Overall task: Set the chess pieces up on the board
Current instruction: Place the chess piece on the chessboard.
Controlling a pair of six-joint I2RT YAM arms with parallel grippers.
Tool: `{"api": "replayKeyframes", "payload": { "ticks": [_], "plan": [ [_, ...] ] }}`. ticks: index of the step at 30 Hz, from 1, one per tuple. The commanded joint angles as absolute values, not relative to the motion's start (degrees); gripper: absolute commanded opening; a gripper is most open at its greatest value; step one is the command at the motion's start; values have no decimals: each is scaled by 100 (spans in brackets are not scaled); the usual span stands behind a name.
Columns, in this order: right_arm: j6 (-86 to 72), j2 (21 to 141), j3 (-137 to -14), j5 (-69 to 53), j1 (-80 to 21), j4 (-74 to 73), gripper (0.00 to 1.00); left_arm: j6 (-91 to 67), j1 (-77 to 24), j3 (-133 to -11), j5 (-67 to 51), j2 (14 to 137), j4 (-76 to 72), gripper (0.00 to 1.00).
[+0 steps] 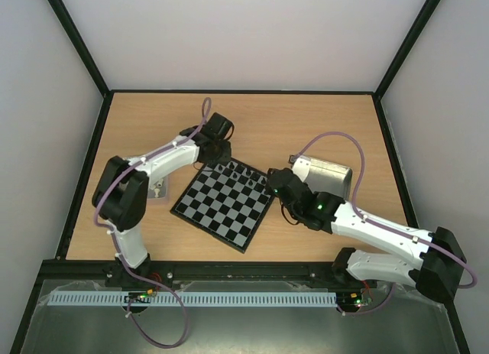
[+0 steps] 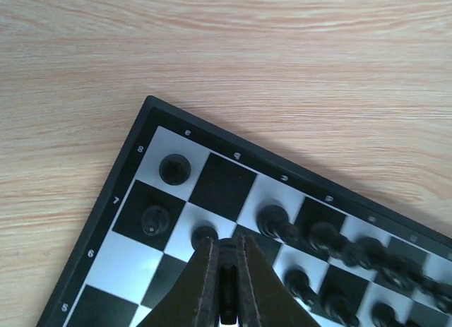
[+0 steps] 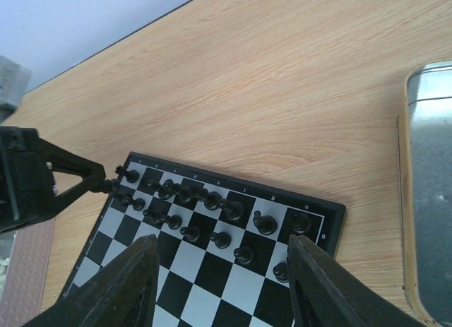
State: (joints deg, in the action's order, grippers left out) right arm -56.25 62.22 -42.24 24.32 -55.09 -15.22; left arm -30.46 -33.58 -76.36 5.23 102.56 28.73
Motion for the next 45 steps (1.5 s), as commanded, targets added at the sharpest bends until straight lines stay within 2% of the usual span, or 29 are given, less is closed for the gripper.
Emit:
{"api": "replayKeyframes", "payload": {
  "ticks": [1,12,22,27,34,45],
  "plan": [
    [-5757,6049,-4065,2714,-5486,-1734,49,-2884,-3371,-8079,859,10674,3323,2],
    [-5796,6036,-3932,2593,-5488,-1690,49,-2777,-3366,-8718,908,11490,3441,2],
    [-5818,6020,-3878,2516,-5493,-1696,49,-2784,-3363,-8785,966,11883,3394,4],
    [-5836,6020,-3870,2471,-5491,-1688,49,-2771,-3356,-8802,937,11888,3400,11],
    [-5843,6003,-3892,2411,-5491,-1687,49,-2698,-3346,-8901,853,11730,3459,32],
    [-5735,6178,-3896,1987,-5491,-1646,48,-2765,-3333,-9044,528,10760,3528,41]
  ]
}}
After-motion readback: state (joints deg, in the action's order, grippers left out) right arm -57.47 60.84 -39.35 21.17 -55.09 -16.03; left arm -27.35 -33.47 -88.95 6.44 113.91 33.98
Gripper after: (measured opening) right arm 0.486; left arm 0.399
